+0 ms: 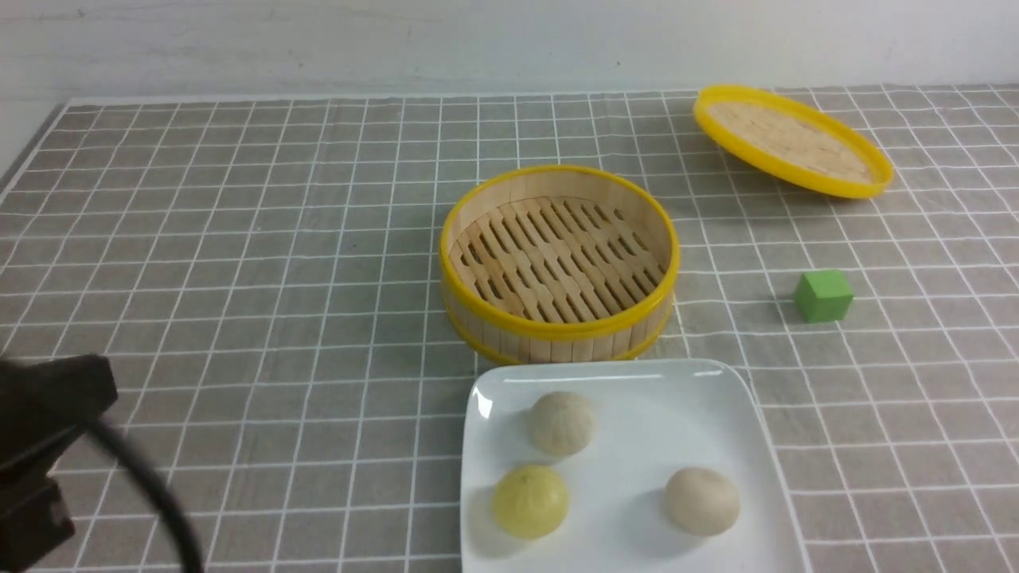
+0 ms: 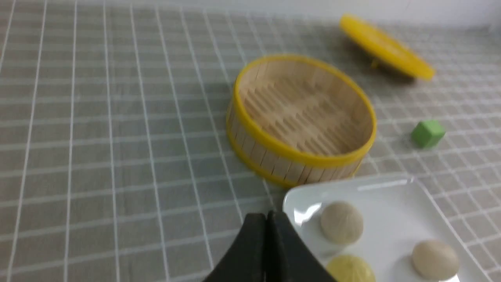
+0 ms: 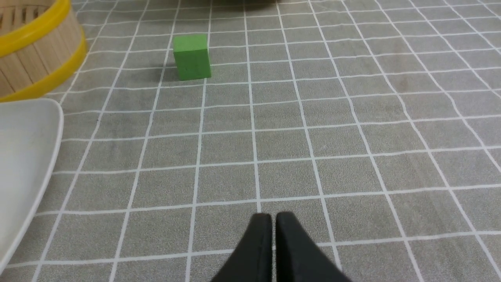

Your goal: Put the steamed buns into the plate on the grey tablecloth.

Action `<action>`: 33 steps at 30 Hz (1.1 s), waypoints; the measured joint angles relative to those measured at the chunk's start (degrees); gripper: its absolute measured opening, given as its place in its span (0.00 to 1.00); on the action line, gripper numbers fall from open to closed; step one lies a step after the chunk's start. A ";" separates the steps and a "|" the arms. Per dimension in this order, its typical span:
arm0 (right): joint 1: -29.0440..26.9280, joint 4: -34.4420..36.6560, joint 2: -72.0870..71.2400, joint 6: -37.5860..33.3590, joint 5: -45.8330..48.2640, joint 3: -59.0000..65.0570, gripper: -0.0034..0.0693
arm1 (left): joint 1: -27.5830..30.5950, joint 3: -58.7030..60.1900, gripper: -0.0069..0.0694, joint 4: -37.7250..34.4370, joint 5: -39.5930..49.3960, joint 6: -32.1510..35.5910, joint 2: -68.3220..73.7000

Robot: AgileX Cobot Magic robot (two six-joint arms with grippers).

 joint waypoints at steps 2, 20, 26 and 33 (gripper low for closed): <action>0.00 0.00 0.00 0.00 0.00 0.00 0.11 | 0.00 4.18 0.13 4.15 -4.90 -2.70 -3.06; 0.00 0.00 0.00 0.00 0.00 0.00 0.14 | 0.16 14.75 0.15 9.28 -5.77 -9.24 -6.73; 0.00 0.00 0.00 0.00 0.00 0.00 0.16 | 9.34 15.20 0.16 -7.58 -3.48 10.40 -9.49; 0.00 0.00 0.00 0.00 0.00 0.00 0.17 | 31.96 23.04 0.16 -25.44 -12.33 36.46 -14.21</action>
